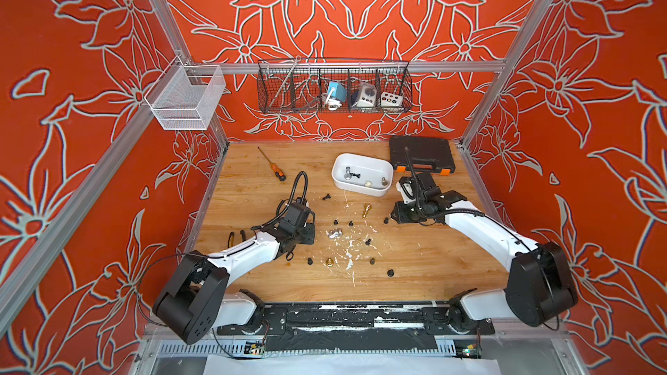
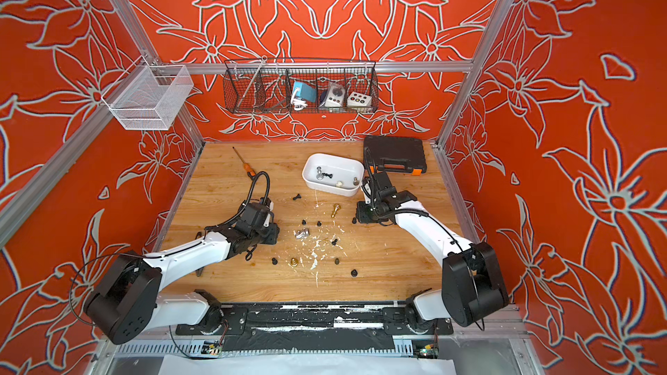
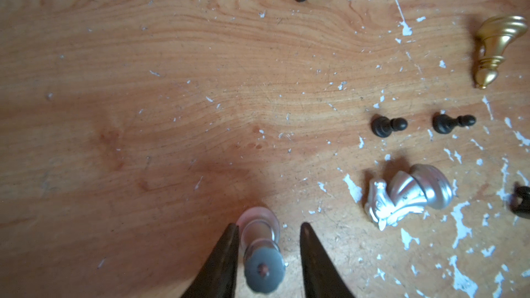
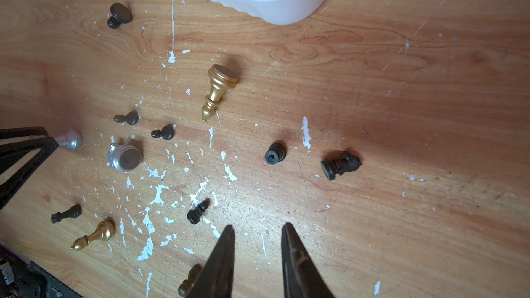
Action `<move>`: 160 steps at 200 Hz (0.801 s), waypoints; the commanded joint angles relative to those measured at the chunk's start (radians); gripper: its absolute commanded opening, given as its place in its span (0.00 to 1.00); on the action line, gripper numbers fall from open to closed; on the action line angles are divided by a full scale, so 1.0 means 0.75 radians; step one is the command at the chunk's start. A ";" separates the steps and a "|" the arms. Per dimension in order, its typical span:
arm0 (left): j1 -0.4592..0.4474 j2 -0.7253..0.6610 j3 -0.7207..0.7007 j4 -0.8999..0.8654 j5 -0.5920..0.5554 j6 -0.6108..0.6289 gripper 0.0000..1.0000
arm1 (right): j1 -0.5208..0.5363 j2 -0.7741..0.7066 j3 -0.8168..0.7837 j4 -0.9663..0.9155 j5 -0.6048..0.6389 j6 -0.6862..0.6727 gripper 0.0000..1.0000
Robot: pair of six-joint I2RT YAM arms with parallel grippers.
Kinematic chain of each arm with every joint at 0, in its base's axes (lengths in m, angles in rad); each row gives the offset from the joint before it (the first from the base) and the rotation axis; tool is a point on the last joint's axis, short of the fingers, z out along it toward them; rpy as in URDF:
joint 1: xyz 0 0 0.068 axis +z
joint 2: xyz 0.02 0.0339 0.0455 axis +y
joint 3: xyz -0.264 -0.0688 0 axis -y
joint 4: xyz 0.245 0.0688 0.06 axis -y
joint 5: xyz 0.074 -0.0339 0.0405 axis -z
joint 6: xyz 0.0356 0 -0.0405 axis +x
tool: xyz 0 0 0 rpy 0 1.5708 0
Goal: Put the chess pieces into the storage box
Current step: Pick up the chess piece at the center of the board.
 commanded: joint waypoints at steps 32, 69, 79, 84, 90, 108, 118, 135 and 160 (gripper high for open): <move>0.009 0.023 0.035 0.020 0.014 0.014 0.32 | -0.013 -0.015 -0.016 -0.010 0.013 0.001 0.30; 0.009 0.023 0.036 0.031 0.030 0.023 0.29 | -0.012 -0.017 -0.018 -0.010 0.015 0.004 0.30; 0.009 0.026 0.036 0.034 0.040 0.029 0.27 | -0.014 -0.017 -0.019 -0.010 0.015 0.004 0.30; 0.009 0.025 0.036 0.034 0.041 0.029 0.27 | -0.013 -0.017 -0.018 -0.010 0.015 0.004 0.30; 0.009 0.023 0.036 0.034 0.040 0.030 0.26 | -0.013 -0.017 -0.020 -0.010 0.015 0.004 0.30; 0.009 0.019 0.036 0.032 0.042 0.030 0.25 | -0.013 -0.023 -0.026 -0.008 0.015 0.008 0.30; 0.009 0.017 0.034 0.034 0.041 0.031 0.25 | -0.013 -0.029 -0.031 -0.006 0.015 0.009 0.30; 0.009 0.013 0.032 0.034 0.043 0.031 0.23 | -0.013 -0.038 -0.041 -0.002 0.017 0.014 0.30; 0.009 0.008 0.032 0.032 0.043 0.033 0.21 | -0.017 -0.050 -0.053 0.000 0.023 0.014 0.30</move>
